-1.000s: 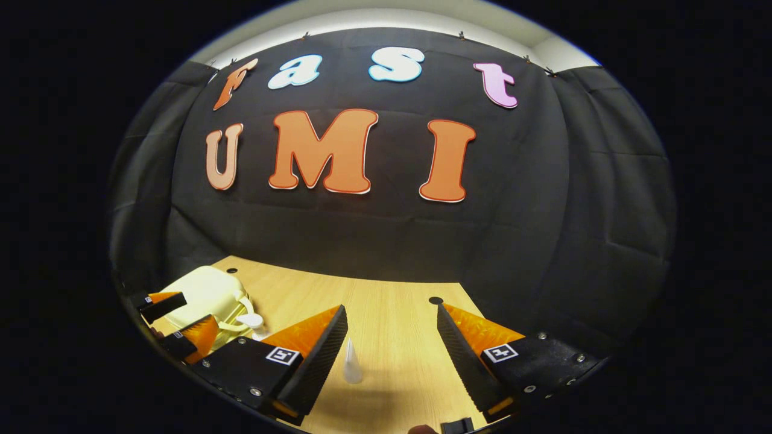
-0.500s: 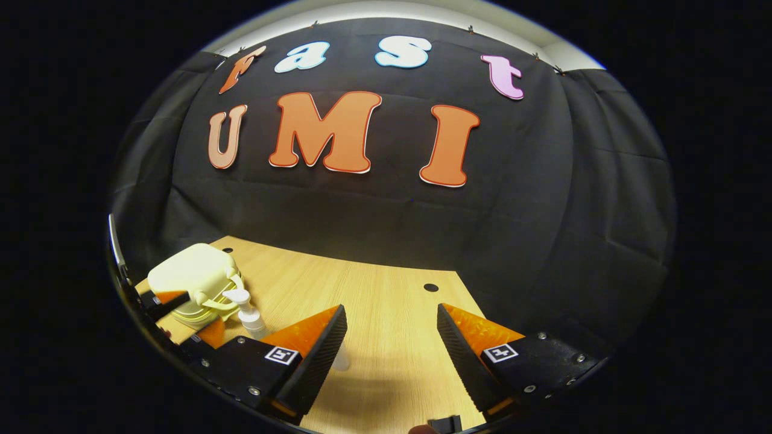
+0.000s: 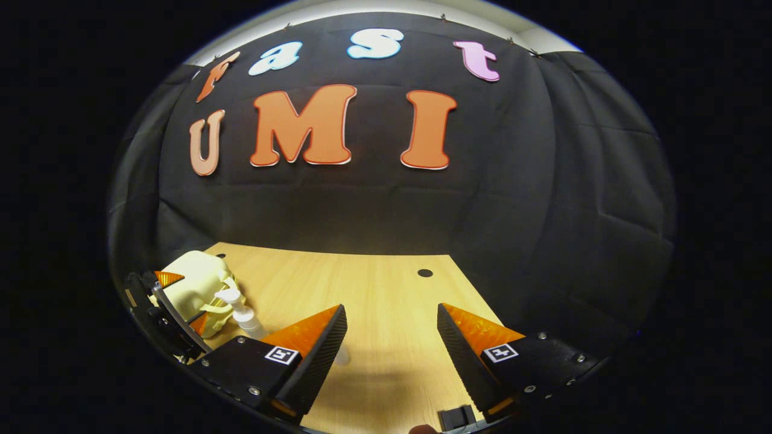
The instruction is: First open the suitcase, pack the skin care products into it, and then close the suitcase.
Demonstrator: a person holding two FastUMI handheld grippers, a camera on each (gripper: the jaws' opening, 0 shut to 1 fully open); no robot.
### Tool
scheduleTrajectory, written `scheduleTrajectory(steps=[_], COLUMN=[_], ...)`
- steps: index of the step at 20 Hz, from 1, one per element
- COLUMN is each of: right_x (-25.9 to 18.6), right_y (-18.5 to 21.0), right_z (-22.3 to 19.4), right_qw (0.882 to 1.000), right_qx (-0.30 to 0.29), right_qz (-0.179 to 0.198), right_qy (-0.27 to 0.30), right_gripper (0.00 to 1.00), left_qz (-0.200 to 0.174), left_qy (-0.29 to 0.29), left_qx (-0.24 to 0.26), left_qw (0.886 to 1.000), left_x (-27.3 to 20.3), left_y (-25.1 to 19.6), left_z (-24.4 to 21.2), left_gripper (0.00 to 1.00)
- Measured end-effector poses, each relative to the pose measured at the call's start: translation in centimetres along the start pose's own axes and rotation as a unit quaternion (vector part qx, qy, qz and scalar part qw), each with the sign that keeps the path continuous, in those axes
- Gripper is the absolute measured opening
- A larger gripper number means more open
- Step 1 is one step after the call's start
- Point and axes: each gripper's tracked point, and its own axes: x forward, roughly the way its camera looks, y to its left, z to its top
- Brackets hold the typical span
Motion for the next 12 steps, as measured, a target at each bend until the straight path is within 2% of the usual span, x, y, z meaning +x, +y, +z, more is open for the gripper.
scheduleTrajectory(steps=[2, 6, 9, 10, 11, 12], right_x=[-0.2, -0.3, -0.5, -0.6, -0.8, -0.9], right_y=[-1.7, -4.1, -4.5, -4.5, -4.6, -4.6], right_z=[-0.6, -1.5, -1.6, -1.4, -1.4, -1.2], right_qw=[1.000, 0.999, 0.998, 0.998, 0.998, 0.998], right_qx=[0.010, 0.022, 0.029, 0.031, 0.032, 0.032], right_qz=[-0.018, -0.043, -0.050, -0.050, -0.052, -0.054], right_qy=[0.008, 0.022, 0.024, 0.022, 0.021, 0.020], right_gripper=[0.96, 0.96, 0.96, 0.96, 0.96, 0.96], left_qz=[-0.018, -0.042, -0.034, -0.030, -0.029, -0.031], left_qy=[0.017, 0.055, 0.070, 0.071, 0.074, 0.078], left_qx=[0.021, 0.027, 0.046, 0.055, 0.064, 0.068], left_qw=[0.999, 0.997, 0.996, 0.995, 0.995, 0.994], left_x=[1.0, 3.1, 4.2, 4.6, 5.1, 5.6], left_y=[-1.5, -3.1, -3.3, -3.1, -3.0, -3.1], left_z=[-0.4, -1.4, -1.3, -1.3, -1.0, -1.1], left_gripper=[0.98, 0.98, 0.97, 0.93, 0.74, 0.66])
